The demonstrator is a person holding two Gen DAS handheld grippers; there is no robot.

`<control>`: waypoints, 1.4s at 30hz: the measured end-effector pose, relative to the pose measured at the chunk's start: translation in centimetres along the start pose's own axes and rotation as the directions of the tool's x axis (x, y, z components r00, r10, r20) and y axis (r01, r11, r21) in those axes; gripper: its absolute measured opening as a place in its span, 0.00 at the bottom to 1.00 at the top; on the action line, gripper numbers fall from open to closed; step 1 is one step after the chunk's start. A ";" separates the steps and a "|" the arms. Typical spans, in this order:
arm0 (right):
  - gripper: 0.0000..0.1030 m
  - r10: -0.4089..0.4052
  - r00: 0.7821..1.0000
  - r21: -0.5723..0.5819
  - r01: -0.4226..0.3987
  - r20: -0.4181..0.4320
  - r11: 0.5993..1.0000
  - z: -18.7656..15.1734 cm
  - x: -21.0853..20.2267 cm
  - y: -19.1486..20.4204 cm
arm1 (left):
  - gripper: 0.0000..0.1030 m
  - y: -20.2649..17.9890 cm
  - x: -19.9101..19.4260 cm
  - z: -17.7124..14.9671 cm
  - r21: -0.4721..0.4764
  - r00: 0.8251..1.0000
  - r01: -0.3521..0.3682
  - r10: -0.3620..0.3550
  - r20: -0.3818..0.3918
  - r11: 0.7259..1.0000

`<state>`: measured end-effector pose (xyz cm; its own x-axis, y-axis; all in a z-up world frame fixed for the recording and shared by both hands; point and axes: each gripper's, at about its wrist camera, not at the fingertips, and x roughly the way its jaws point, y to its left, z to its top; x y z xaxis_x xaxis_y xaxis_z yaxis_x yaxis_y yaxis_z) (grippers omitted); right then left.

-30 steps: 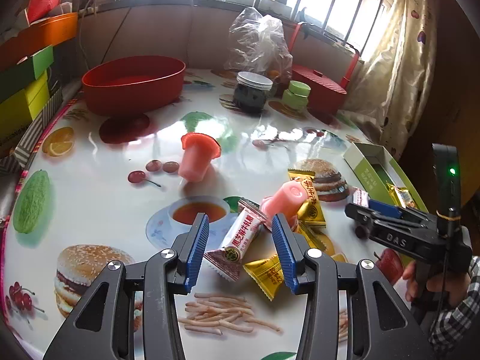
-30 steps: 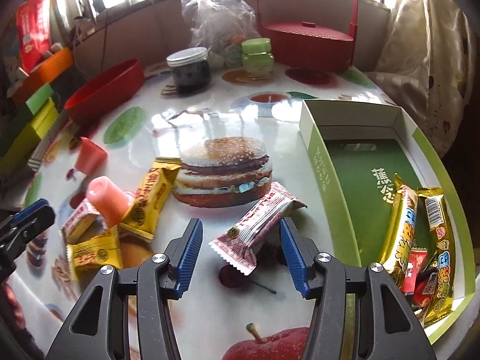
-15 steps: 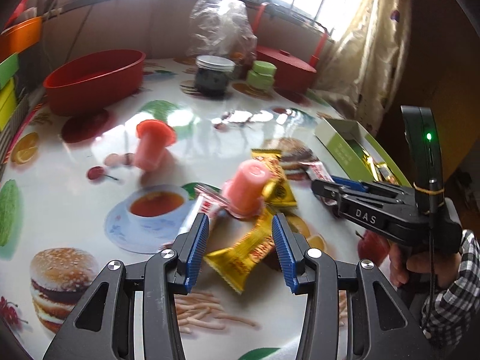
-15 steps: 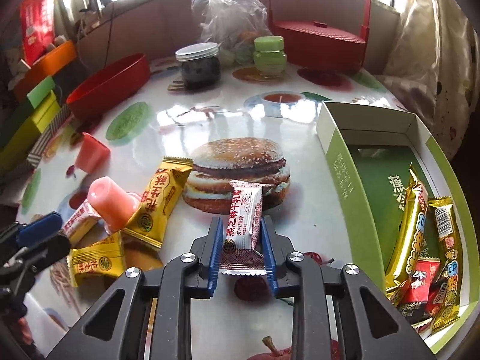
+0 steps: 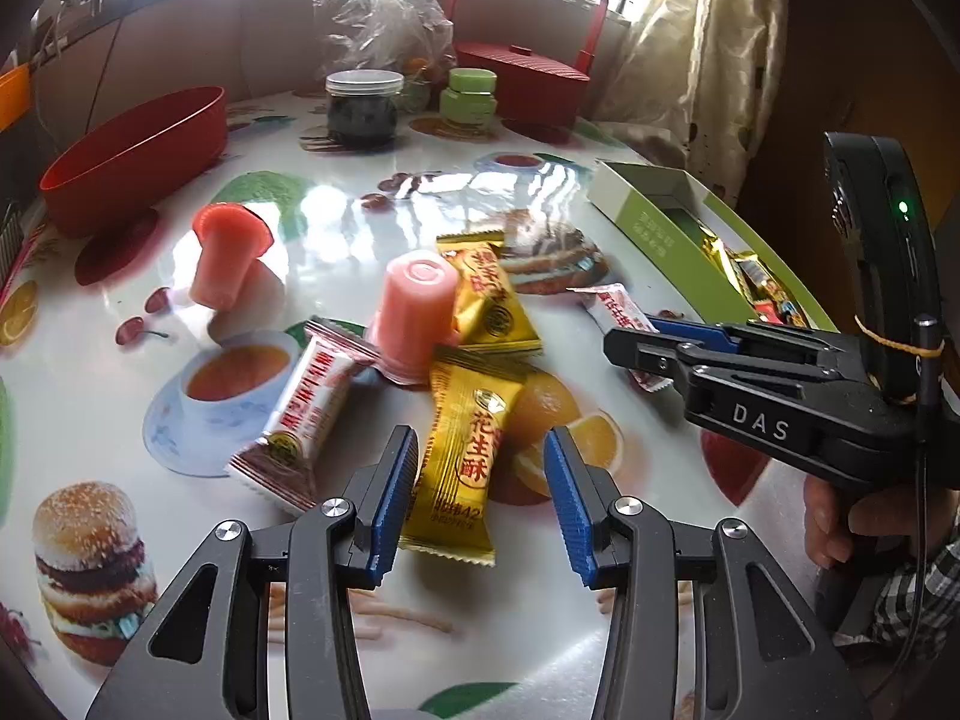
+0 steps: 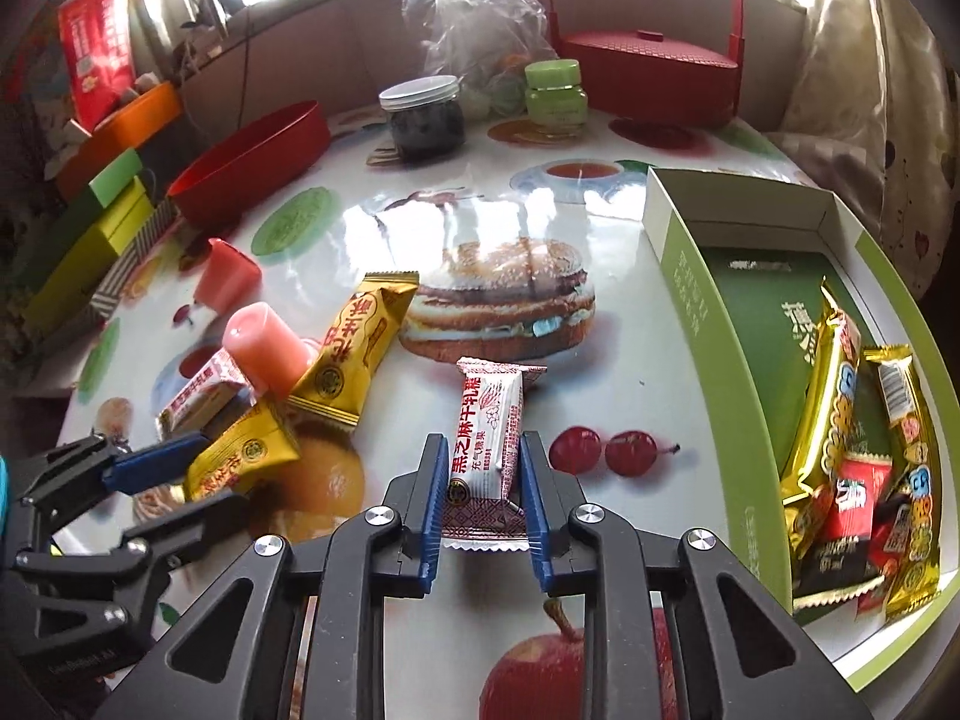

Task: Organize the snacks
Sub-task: 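Grasp the pink-white wrapped snack bar with the right tool, then grasp the yellow peanut candy with the left tool while the right tool holds its bar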

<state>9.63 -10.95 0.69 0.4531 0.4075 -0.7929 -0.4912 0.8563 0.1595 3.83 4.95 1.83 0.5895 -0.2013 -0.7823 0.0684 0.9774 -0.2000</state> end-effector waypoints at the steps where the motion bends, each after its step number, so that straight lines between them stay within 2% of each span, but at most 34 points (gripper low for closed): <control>1: 0.22 0.001 1.000 0.003 -0.001 0.000 1.000 0.0 0.0 -0.1 | 0.44 -0.1 0.1 0.0 0.000 1.000 -0.007 0.007 -0.003 1.000; 3: 0.22 0.003 1.000 0.008 -0.003 0.001 1.000 -0.1 -0.1 -0.2 | 0.44 0.0 0.4 0.1 -0.008 0.999 -0.036 0.036 -0.009 0.999; 14: 0.22 0.011 1.000 0.014 -0.011 0.003 1.000 -0.6 -0.4 -0.1 | 0.44 -0.3 1.1 0.2 0.007 0.996 -0.086 0.086 -0.019 0.996; 21: 0.22 0.018 1.000 0.021 -0.018 0.005 1.000 -0.7 -0.5 -0.2 | 0.44 -0.2 1.2 0.4 -0.029 0.995 -0.094 0.093 -0.017 0.995; 25: 0.22 0.022 1.000 0.023 -0.022 0.005 0.999 -0.8 -0.6 -0.3 | 0.43 -0.3 1.1 0.3 -0.036 0.997 -0.075 0.075 -0.013 0.997; 28: 0.22 0.023 1.000 0.023 -0.023 0.005 0.999 -0.9 -0.6 -0.3 | 0.30 -0.4 1.1 0.3 -0.033 0.998 -0.068 0.067 -0.015 0.997; 31: 0.22 0.023 1.000 0.021 -0.023 0.004 1.000 -1.0 -0.7 -0.2 | 0.25 -0.6 1.0 0.3 -0.029 0.998 -0.066 0.066 -0.011 0.997; 42: 0.21 0.019 1.000 0.018 -0.019 0.015 1.000 -1.3 -1.4 0.0 | 0.23 -0.7 -0.1 0.5 -0.031 0.998 -0.063 0.064 0.023 0.997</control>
<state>8.04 -11.92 0.99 0.4550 0.4284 -0.7807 -0.4861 0.8540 0.1854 4.13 4.36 2.36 0.6113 -0.1367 -0.7795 0.0056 0.9857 -0.1684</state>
